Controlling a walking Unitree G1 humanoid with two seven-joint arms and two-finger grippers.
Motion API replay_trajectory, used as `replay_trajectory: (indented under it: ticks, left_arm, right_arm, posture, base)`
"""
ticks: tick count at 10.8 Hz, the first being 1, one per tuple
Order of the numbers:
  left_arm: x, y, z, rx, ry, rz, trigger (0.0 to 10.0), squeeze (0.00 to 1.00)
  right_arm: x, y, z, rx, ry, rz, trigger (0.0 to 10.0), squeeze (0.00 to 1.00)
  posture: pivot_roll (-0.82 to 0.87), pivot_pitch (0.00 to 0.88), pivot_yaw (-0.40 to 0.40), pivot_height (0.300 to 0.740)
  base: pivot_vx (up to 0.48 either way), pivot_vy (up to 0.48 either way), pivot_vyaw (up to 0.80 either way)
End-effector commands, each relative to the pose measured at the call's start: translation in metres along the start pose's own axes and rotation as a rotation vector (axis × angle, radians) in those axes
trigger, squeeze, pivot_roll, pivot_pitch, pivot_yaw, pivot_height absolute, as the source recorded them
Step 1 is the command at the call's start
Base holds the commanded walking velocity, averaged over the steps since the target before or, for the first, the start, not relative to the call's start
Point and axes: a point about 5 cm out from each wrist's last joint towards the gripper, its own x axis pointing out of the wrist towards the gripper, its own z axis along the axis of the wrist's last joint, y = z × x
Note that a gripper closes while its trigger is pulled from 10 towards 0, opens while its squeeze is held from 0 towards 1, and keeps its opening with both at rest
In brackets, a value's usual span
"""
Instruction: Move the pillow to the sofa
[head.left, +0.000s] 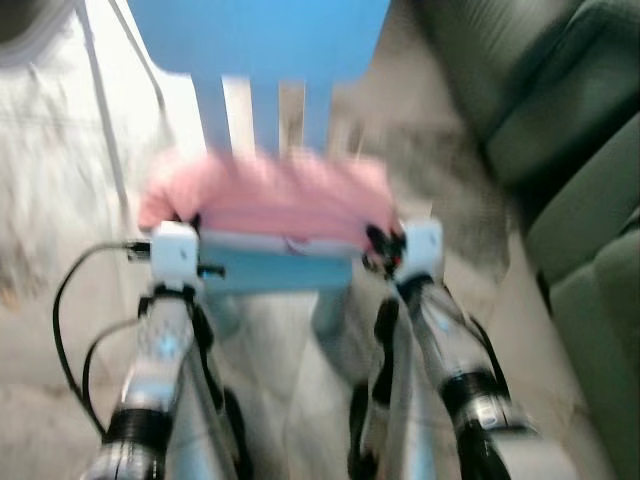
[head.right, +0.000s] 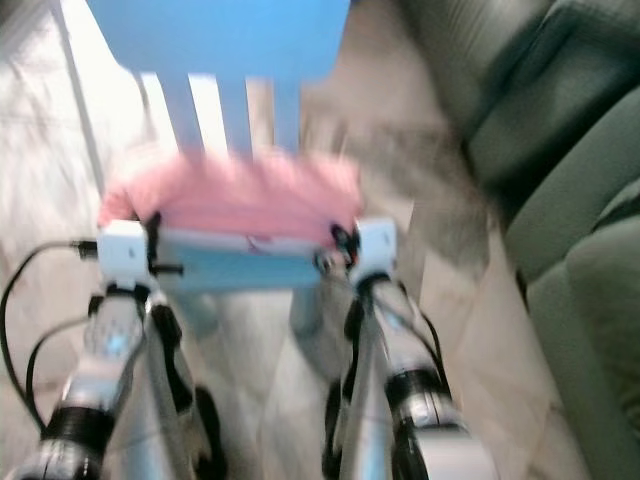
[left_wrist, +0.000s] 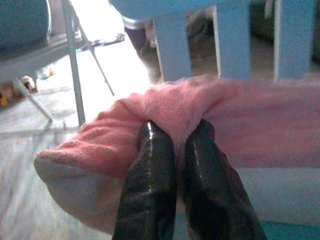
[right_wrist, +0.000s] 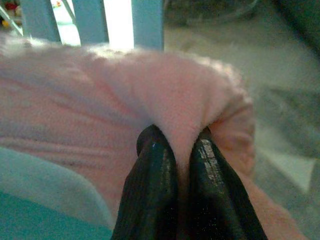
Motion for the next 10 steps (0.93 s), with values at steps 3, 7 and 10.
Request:
replay_trajectory:
  ticks: [3,7,10]
  left_arm:
    - [-0.027,0.006,0.016,0.010,-0.026,0.012,0.0,0.00]
    - [-0.030,0.001,0.017,0.022,0.037,-0.013,10.0,0.00]
    - [-0.042,-0.012,0.009,0.011,0.107,-0.077,10.0,0.00]
  right_arm:
    - [-0.032,-0.020,0.000,-0.069,-0.028,-0.137,0.0,0.00]
    - [-0.050,-0.019,0.006,-0.050,-0.031,-0.175,10.0,0.00]
    - [-0.052,-0.016,0.010,-0.051,-0.015,-0.174,10.0,0.00]
  posture:
    - [0.07,0.017,-0.047,0.450]
    - [0.05,0.032,-0.046,0.460]
    - [0.03,0.021,-0.031,0.495]
  base:
    - [0.000,0.000,0.00]
    - [0.000,0.000,0.00]
    - [0.000,0.000,0.00]
